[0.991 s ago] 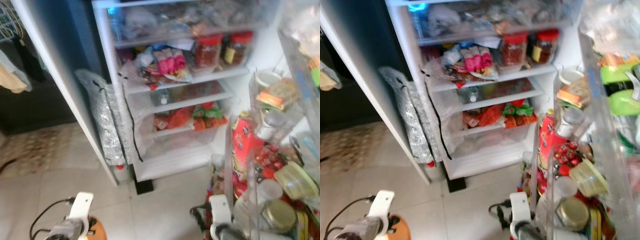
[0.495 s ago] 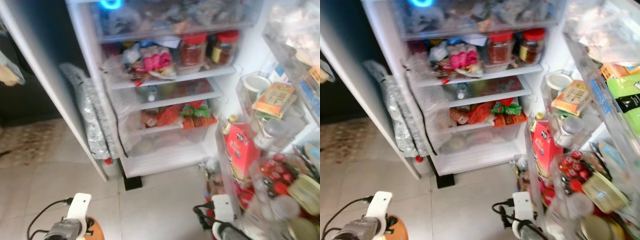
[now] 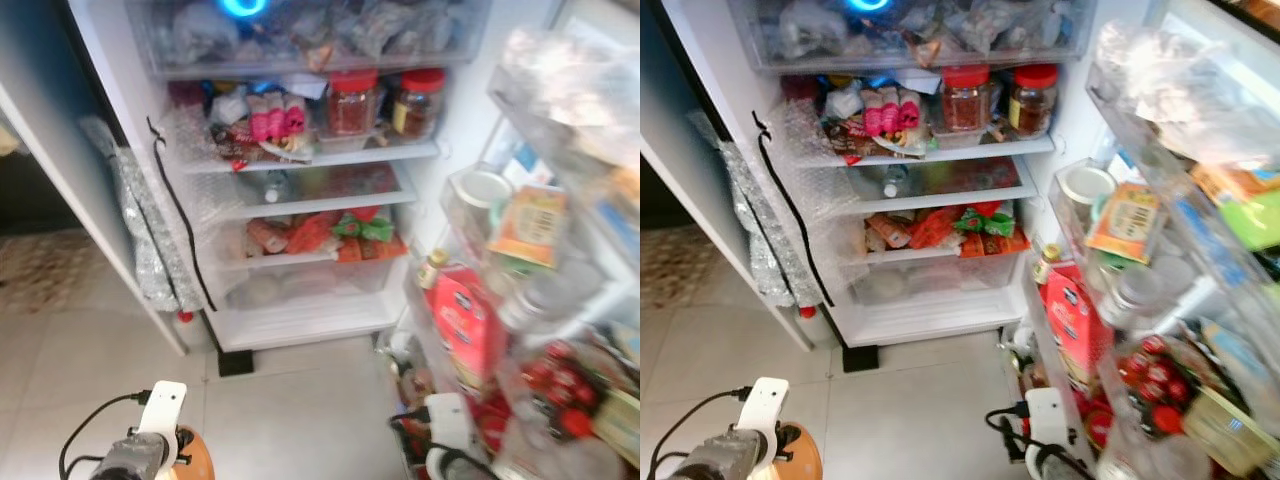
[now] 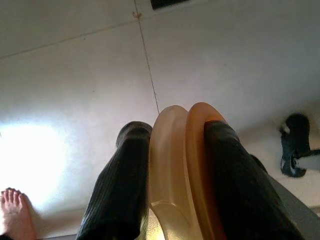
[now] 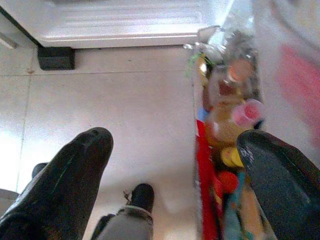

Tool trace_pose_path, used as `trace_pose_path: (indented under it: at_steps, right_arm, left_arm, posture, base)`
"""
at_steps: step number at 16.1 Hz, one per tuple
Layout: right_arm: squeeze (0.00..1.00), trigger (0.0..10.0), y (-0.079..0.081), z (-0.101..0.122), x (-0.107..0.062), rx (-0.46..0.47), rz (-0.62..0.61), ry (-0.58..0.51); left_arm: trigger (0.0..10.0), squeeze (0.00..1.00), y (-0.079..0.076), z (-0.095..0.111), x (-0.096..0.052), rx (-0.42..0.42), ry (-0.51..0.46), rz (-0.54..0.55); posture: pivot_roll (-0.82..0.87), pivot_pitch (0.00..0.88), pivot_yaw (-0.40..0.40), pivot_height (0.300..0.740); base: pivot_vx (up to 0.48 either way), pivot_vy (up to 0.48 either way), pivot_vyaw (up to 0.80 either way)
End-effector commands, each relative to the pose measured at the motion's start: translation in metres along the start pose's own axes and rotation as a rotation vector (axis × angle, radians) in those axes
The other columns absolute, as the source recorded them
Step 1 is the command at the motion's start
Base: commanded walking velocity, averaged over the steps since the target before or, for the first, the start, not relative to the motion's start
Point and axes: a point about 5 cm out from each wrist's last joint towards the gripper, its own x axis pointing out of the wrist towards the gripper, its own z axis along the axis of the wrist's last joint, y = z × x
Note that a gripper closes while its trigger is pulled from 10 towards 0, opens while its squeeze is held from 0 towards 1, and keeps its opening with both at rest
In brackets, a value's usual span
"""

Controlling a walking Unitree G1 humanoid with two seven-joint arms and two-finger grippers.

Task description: Restocking fridge

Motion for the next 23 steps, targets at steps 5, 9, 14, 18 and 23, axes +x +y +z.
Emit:
trace_pose_path:
  at_steps: [5, 9, 14, 18, 23]
  right_arm:
    - [0.00, 10.0, 0.001, -0.004, 0.000, 0.002, 0.001, 0.028]
    - [0.00, 10.0, 0.002, -0.013, -0.002, -0.002, -0.001, 0.079]
    - [0.00, 10.0, -0.003, -0.030, -0.008, 0.022, -0.031, 0.147]
    - [0.00, 10.0, -0.002, -0.043, -0.013, 0.039, -0.041, 0.191]
    - [0.00, 10.0, -0.006, -0.059, -0.020, 0.025, -0.052, 0.257]
  left_arm:
    - [10.0, 0.00, 0.001, 0.004, -0.002, -0.032, -0.141, 0.030]
    - [10.0, 0.00, 0.001, 0.014, -0.005, -0.090, -0.302, 0.059]
    - [10.0, 0.00, -0.005, 0.017, -0.009, -0.168, -0.419, 0.017]
    - [10.0, 0.00, -0.012, 0.015, -0.009, -0.307, -0.450, -0.084]
    - [10.0, 0.00, -0.024, 0.111, -0.039, -0.460, -0.854, -0.256]
  posture:
    - [-0.08, 0.086, -0.030, 0.740]
    - [-0.07, 0.087, -0.036, 0.740]
    - [-0.11, 0.103, -0.023, 0.740]
    - [-0.12, 0.108, -0.023, 0.740]
    - [-0.10, 0.090, -0.038, 0.740]
  base:
    - [0.000, 0.000, 0.00]
    - [0.000, 0.000, 0.00]
    - [0.000, 0.000, 0.00]
    - [0.000, 0.000, 0.00]
    - [0.000, 0.000, 0.00]
